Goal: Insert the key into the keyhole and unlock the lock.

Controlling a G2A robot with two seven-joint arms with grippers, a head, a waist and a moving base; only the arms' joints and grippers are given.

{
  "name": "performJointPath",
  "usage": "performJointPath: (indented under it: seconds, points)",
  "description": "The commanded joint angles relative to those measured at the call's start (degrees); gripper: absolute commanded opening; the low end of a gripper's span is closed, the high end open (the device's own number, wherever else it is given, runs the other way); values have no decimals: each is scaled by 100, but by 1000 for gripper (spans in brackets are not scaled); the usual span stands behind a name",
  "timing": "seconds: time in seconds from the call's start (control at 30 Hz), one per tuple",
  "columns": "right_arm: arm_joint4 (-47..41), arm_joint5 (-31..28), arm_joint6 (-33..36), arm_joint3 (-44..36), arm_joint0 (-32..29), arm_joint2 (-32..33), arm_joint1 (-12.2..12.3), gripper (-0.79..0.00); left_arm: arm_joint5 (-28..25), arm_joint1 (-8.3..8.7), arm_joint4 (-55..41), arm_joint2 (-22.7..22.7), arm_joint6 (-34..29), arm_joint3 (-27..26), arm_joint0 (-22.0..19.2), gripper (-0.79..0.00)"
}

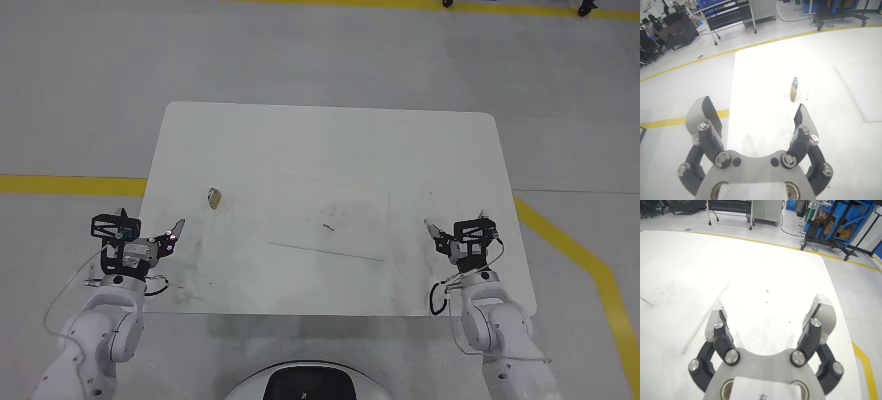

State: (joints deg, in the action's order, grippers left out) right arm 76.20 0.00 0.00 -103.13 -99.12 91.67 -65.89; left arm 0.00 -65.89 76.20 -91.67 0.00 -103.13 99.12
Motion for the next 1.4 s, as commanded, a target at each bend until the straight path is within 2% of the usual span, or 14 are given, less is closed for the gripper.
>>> performJointPath:
  seconds: [0.0,0.23,0.4,0.5,0.57,0.87,0.9,0.97,1.03,1.13,1.2,1.23,1.27,1.37]
  points:
    - [0,0,0,0,0,0,0,-1,0,0,0,0,0,0,0,-1]
    - [-169,72,17,-96,130,-57,-24,0,0,0,0,0,0,0,0,0]
    - [75,-77,765,-396,676,-533,-56,0,0,0,0,0,0,0,0,0]
    - [-21,-549,1171,-417,1165,-830,-72,0,0,0,0,0,0,0,0,0]
    - [403,-717,1445,-445,1387,-930,-56,0,0,0,0,0,0,0,0,0]
    - [379,-751,1417,-464,1387,-948,-58,0,0,0,0,0,0,0,0,0]
    - [288,-865,1327,-477,1382,-988,-61,0,0,0,0,0,0,0,0,0]
    - [192,-1513,1072,-396,1437,-1112,-48,0,0,0,0,0,0,0,0,0]
    - [452,-2271,1166,-272,1655,-1337,-22,0,0,0,0,0,0,0,0,0]
    - [337,-3227,1178,51,2080,-1725,-28,0,0,0,0,0,0,0,0,0]
    - [236,-3680,1177,305,2347,-1959,-43,0,0,0,0,0,0,0,0,0]
    - [186,-3857,1201,456,2481,-2048,-51,-31,0,0,0,0,0,0,0,0]
    - [157,-3975,1244,611,2606,-2131,-59,-197,0,0,0,0,0,0,0,0]
    - [64,-4282,1453,1091,2965,-2398,-93,-336,0,0,0,0,0,0,0,0]
